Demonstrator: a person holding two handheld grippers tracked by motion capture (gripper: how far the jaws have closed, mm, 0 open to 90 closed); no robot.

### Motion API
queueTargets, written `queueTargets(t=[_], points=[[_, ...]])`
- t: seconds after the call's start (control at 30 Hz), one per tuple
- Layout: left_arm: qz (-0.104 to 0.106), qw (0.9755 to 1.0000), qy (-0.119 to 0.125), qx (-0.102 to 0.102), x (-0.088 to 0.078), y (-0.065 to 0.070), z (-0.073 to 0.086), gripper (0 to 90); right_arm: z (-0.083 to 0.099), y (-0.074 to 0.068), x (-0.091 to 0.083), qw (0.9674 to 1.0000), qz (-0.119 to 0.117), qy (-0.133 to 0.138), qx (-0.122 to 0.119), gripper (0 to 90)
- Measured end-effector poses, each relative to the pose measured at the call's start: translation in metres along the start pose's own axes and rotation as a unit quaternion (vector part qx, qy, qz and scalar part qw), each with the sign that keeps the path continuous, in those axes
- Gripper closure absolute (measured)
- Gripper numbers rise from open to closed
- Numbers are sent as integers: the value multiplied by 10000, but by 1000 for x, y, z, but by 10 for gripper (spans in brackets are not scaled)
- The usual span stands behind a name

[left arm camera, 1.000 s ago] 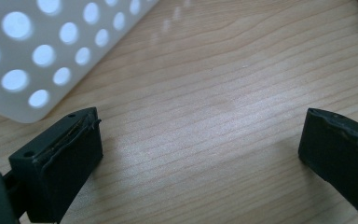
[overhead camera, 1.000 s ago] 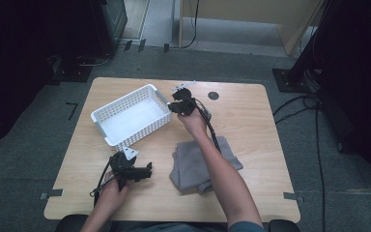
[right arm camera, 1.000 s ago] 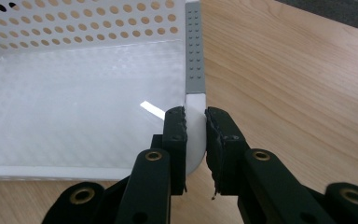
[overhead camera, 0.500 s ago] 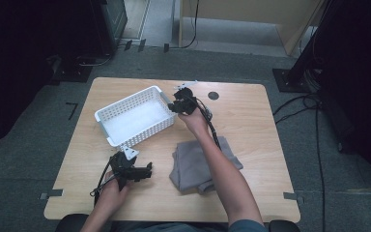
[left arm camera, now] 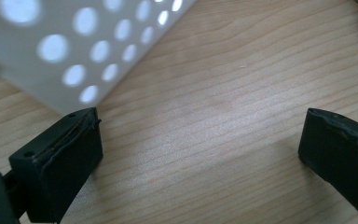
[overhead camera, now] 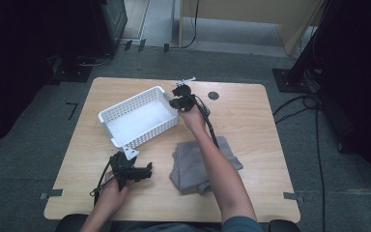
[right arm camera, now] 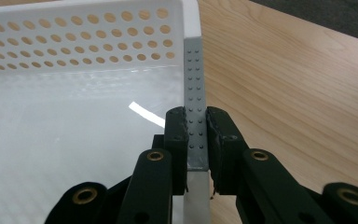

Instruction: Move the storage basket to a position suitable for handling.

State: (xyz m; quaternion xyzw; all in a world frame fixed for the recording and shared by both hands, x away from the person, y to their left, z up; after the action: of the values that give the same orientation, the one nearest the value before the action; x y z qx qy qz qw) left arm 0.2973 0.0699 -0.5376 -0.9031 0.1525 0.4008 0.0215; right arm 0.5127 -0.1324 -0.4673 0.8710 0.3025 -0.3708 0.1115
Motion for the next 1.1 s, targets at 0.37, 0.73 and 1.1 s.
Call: queueTargets(t=[0.37,0.73,1.1], points=[[9,10000,3,18,0,0,0,0,31,27,-31,9987,322,31,399,799],[27,10000,-7,26,1,1,-1,0,57,57,-57,9949,663,32,763,800],[44,10000,6,19,1,1,-1,0,83,87,-82,9878,1065,93,1137,800]])
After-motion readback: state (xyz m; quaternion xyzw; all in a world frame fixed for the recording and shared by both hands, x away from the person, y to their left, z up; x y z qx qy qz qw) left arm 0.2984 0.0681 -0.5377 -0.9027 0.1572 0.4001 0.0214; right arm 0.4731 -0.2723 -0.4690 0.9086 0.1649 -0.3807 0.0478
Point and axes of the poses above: each handheld gripper's, and its own axes: x roughly forward along the jaws, z roughly out of its underside, y roughly to its right, the point moved 2 cm from there along x, roughly forward along the jaws, and after that the axes turned 8 degrees about -x, right-handed, at the moved point
